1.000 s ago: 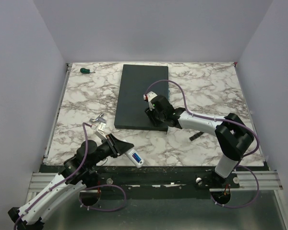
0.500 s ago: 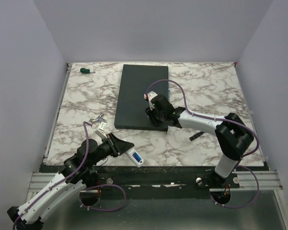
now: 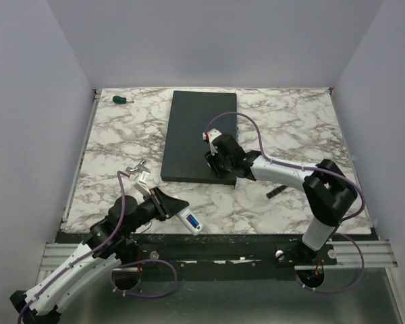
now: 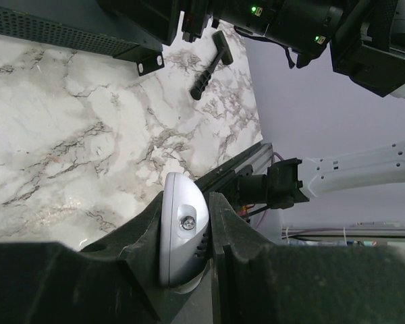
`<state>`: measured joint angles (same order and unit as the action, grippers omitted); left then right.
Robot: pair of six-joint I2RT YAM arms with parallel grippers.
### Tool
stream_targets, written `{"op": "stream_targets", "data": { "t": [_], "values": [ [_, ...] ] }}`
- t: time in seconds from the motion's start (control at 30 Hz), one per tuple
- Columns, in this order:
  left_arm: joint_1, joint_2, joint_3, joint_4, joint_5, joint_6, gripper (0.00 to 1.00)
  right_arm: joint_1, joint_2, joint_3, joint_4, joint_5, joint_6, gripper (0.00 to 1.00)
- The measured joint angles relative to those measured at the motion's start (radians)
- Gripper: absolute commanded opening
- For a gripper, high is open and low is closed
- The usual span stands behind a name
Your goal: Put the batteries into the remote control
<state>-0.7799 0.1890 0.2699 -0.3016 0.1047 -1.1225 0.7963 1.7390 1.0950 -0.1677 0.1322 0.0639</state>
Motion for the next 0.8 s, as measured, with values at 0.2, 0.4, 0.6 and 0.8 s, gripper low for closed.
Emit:
{"op": "stream_targets", "data": {
  "t": [0.2, 0.4, 0.6, 0.8],
  "values": [
    [0.000, 0.006, 0.000, 0.009, 0.000, 0.000, 0.00, 0.000, -0.008, 0.000, -0.023, 0.000, 0.000, 0.46],
    [0.000, 0.010, 0.000, 0.009, 0.000, 0.000, 0.00, 0.000, -0.015, 0.000, -0.041, -0.007, 0.000, 0.44],
    [0.000, 0.008, 0.000, 0.009, 0.000, 0.000, 0.00, 0.000, -0.015, 0.000, -0.043, -0.018, -0.001, 0.39],
    [0.000, 0.003, 0.000, 0.009, 0.000, -0.001, 0.00, 0.000, -0.015, 0.000, -0.043, -0.027, -0.001, 0.30]
  ]
}}
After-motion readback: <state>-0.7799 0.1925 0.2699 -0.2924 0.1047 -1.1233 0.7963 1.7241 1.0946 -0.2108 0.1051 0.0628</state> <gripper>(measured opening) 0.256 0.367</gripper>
